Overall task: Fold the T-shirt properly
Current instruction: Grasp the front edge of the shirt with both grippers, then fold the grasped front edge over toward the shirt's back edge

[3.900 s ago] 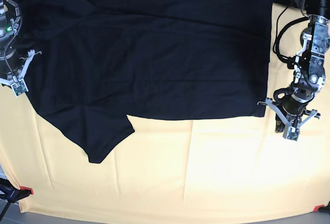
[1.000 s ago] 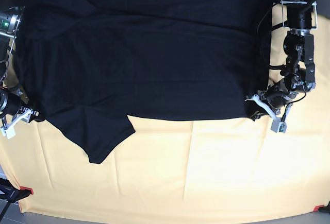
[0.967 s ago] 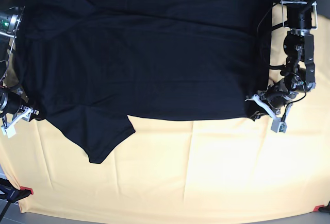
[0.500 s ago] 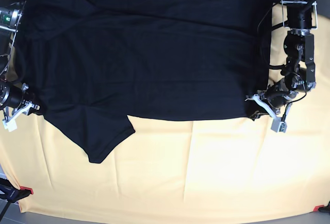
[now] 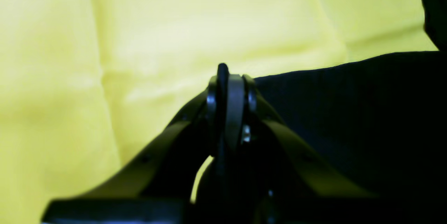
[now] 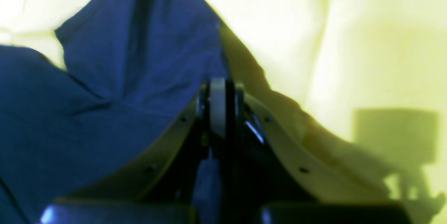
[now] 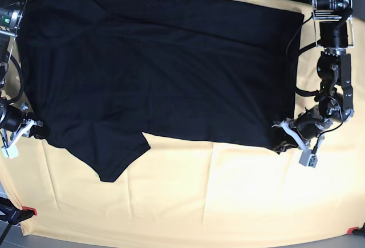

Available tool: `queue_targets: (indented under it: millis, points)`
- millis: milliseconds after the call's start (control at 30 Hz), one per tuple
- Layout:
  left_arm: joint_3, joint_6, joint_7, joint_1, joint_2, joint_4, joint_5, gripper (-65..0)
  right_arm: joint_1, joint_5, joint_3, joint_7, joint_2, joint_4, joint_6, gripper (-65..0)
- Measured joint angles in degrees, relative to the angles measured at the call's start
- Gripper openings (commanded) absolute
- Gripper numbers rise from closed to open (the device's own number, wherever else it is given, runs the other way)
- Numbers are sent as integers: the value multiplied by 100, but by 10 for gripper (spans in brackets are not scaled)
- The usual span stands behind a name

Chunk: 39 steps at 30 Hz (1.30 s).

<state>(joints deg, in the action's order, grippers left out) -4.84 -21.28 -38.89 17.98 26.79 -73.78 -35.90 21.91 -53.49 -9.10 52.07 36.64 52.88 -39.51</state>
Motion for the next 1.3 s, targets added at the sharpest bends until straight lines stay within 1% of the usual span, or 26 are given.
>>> queue_targets:
  millis: [67,167,300,467,667,767,800,833,967,1067,1133,1167,1233,1267,1300]
  points:
    - [0,0,-13,85,2,0,42,-650,0,260,0,-282,-2,0,-22,-650]
    - [0,-20,13,157,2,0,179,-650,0,531,0,-452,4,0,-20,-650]
    - [0,-22,243,153,2,0,402,-650,20,540,0,-474,4,0,-20,-650]
    - [0,-22,446,192,2,0,446,-650,369,664,0,-476,7,0,-50,-650]
    - [0,-42,621,334,2,0,643,-650,632,844,0,-713,-13,0,-55,-650]
    - [0,-243,785,398,2,0,640,-650,640,1246,0,-1060,-70,0,-57,-650]
    - [0,-243,785,398,2,2,645,-650,640,1353,0,-1110,-96,0,-59,-650]
    - [0,-321,791,413,2,31,645,-650,640,1443,0,-1121,-118,0,-57,-650]
    - [157,-317,905,702,7,345,785,-650,656,1443,0,-1207,-140,0,-57,-650]
    - [470,-315,1215,1060,20,739,975,-650,756,1436,2,-1207,-140,-2,-50,-650]
    - [675,-321,1215,1220,20,975,981,-650,804,1410,4,-1207,-129,0,-48,-650]
    - [748,-367,1217,1235,17,1032,981,-650,811,1408,4,-1207,-127,0,-46,-650]
    - [826,-627,1132,1200,20,1067,981,-650,813,1408,4,-1084,-129,0,-44,-650]
    - [826,-754,986,1189,17,1067,909,-650,811,1335,4,-981,-127,0,-42,-650]
    - [826,-793,883,1189,20,1067,772,-650,807,1108,4,-920,-109,0,-39,-650]
